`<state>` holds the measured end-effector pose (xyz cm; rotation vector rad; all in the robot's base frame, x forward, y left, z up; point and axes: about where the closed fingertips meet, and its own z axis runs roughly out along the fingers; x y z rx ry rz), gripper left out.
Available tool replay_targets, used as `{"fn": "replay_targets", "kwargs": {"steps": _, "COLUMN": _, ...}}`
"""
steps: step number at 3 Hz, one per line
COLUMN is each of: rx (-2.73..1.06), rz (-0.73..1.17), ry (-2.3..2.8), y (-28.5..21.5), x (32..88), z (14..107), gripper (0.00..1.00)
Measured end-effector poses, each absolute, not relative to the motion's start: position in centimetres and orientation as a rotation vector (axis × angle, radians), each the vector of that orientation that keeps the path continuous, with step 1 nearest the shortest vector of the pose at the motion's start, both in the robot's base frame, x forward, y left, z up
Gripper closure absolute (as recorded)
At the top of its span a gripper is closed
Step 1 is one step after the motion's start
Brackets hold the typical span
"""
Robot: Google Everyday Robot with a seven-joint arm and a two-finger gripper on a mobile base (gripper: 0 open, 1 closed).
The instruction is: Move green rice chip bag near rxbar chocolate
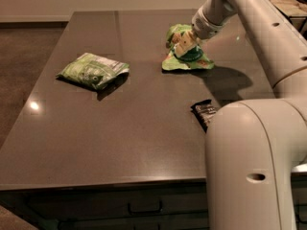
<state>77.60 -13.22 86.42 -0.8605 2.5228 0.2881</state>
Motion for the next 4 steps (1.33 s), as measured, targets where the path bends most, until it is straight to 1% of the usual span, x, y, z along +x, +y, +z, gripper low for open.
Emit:
{"fn": "replay_targets", "kwargs": {"steps": 1, "rx": -0.917, "rz": 0.297, "ry": 2.498, "y": -13.2, "x": 76.6, "z": 87.3, "gripper": 0.88}}
{"fn": "replay_targets", "kwargs": {"steps": 2, "rx": -0.982, "rz": 0.299, "ry": 2.457, "y": -13.2, "x": 74.6, "z": 89.1, "gripper": 1.00}}
{"fn": "replay_targets", "kwargs": {"steps": 4, "rx": -1.091, "rz": 0.317, "ry": 2.397, "y": -12.8, "x": 67.8, "z": 91.8, "gripper": 1.00}}
